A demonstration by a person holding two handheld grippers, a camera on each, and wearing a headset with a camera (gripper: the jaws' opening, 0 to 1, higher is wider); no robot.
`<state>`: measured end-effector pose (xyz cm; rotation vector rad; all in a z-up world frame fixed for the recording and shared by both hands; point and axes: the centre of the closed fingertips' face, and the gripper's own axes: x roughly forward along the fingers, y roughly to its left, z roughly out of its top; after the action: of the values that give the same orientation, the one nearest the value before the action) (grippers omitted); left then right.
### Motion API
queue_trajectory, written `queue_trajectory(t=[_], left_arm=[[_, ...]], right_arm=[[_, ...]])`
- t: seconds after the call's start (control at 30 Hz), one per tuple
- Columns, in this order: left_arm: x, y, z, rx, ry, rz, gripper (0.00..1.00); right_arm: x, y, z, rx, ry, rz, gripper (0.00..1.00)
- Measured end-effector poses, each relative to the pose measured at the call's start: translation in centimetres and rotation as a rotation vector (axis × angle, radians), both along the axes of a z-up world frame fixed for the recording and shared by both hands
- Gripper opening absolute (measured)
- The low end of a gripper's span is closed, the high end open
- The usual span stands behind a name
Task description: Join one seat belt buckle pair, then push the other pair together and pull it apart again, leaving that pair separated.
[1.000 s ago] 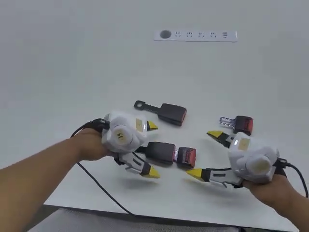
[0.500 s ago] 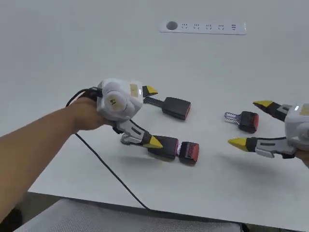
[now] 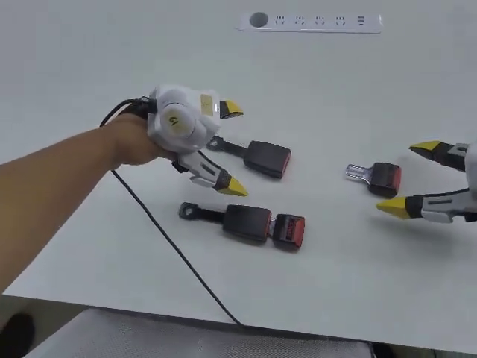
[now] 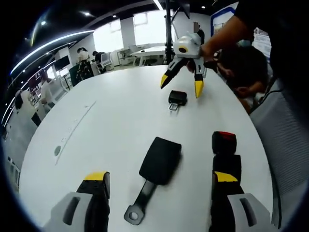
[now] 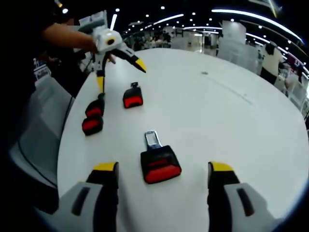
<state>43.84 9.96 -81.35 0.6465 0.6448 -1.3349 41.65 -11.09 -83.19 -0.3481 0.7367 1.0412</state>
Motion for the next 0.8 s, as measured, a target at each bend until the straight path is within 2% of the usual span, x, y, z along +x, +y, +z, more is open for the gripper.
queue_trajectory(t=[0.03,0.1,0.13,0.23,0.27,0.37,0.47,0.5,0.6,0.73,0.8], left_arm=[[0.3,-0.1,-0.5,0.015,-0.008,-0.013,0.90],[0.8,-0.6,-1.1,0.017,0.001,-0.013,0.89],[0.9,-0.8,-1.3,0.015,0.010,-0.016,0.88],[1.2,-1.5,-2.2,0.035,0.006,-0.057,0.84],[1.2,-1.7,-2.6,0.041,0.014,-0.069,0.83],[1.3,-2.1,-3.3,0.057,0.020,-0.097,0.80],[1.4,-2.4,-3.7,0.059,0.036,-0.107,0.76],[1.2,-2.5,-3.7,0.050,0.058,-0.111,0.75],[1.1,-2.4,-3.7,0.046,0.072,-0.113,0.72],[1.2,-2.3,-3.5,0.037,0.070,-0.114,0.66],[1.2,-2.3,-3.4,0.035,0.072,-0.112,0.59]], right_arm=[[0.0,0.0,-0.1,-0.002,0.003,0.006,0.75],[-0.1,0.0,-0.5,-0.008,0.008,0.023,0.74],[-0.2,0.0,-0.8,-0.013,0.015,0.032,0.74],[-0.6,0.0,-1.3,-0.025,0.029,0.058,0.72],[-0.7,0.0,-1.4,-0.030,0.032,0.067,0.71],[-0.9,0.3,-1.4,-0.023,0.029,0.086,0.69],[-0.9,0.6,-1.3,-0.014,0.026,0.102,0.67],[-1.0,0.6,-1.3,-0.016,0.026,0.108,0.65],[-1.0,0.7,-1.3,-0.014,0.017,0.124,0.63],[-1.3,0.9,-1.3,-0.017,0.008,0.153,0.56],[-1.4,1.2,-1.2,-0.015,0.000,0.167,0.51]])
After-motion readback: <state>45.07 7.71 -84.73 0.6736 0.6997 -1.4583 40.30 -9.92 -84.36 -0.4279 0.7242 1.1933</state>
